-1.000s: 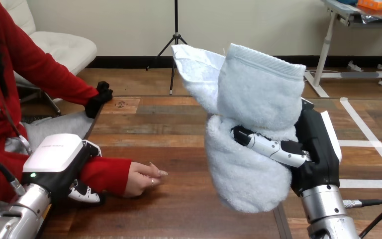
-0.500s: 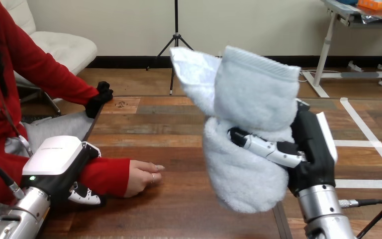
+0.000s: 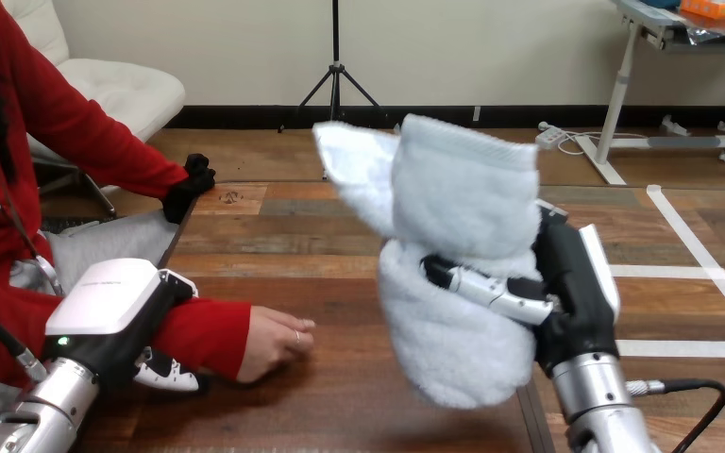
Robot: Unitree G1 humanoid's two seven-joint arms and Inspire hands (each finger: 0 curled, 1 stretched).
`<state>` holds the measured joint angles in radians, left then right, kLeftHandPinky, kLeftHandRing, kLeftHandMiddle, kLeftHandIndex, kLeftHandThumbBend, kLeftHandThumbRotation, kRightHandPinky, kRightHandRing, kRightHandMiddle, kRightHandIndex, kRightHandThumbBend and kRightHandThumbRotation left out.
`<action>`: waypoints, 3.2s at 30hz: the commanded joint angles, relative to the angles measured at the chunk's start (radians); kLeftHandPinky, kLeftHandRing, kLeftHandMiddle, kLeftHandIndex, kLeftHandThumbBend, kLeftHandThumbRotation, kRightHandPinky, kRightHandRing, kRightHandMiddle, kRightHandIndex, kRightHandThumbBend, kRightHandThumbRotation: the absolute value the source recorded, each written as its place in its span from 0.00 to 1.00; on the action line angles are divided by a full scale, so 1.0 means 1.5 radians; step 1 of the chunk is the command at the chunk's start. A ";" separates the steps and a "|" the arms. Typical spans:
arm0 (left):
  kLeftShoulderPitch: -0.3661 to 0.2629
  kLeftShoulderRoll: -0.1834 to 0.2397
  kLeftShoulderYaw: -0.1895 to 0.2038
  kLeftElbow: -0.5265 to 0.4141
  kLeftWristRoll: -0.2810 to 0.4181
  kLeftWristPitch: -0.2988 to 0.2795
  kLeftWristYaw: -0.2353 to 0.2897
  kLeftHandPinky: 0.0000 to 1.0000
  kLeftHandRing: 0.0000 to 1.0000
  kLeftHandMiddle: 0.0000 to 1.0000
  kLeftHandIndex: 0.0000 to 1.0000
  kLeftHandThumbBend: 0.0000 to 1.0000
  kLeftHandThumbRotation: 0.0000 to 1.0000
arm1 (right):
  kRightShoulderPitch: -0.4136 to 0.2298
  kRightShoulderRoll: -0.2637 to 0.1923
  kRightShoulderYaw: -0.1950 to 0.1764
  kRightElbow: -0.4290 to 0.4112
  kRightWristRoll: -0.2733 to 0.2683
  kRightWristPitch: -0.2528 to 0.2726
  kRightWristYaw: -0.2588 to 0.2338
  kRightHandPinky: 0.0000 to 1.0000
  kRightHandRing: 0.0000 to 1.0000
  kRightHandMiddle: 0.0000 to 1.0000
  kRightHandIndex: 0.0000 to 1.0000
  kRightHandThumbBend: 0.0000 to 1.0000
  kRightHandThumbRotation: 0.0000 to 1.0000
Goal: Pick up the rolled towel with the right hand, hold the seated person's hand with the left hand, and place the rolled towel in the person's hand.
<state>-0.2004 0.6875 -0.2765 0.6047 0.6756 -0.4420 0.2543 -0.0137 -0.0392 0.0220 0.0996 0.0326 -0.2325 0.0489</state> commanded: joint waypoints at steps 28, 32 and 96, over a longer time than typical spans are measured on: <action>-0.017 -0.033 0.065 -0.231 -0.040 -0.018 -0.034 0.27 0.29 0.34 0.34 0.90 0.00 | -0.225 0.014 0.009 0.316 -0.098 -0.136 -0.072 0.29 0.33 0.46 0.47 0.79 0.00; -0.017 -0.034 0.068 -0.239 -0.040 -0.020 -0.035 0.27 0.29 0.33 0.34 0.90 0.00 | -0.240 0.017 0.010 0.352 -0.104 -0.152 -0.082 0.29 0.33 0.46 0.46 0.80 0.00; -0.091 -0.075 0.066 -0.285 -0.028 -0.045 -0.054 0.26 0.28 0.33 0.34 0.83 0.00 | -0.335 0.075 0.056 0.587 -0.168 -0.253 -0.167 0.25 0.31 0.45 0.45 0.81 0.00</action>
<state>-0.1424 0.6320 -0.1785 0.4254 0.6753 -0.4062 0.1600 -0.3750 0.0179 0.0834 0.9520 -0.2059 -0.5501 -0.1870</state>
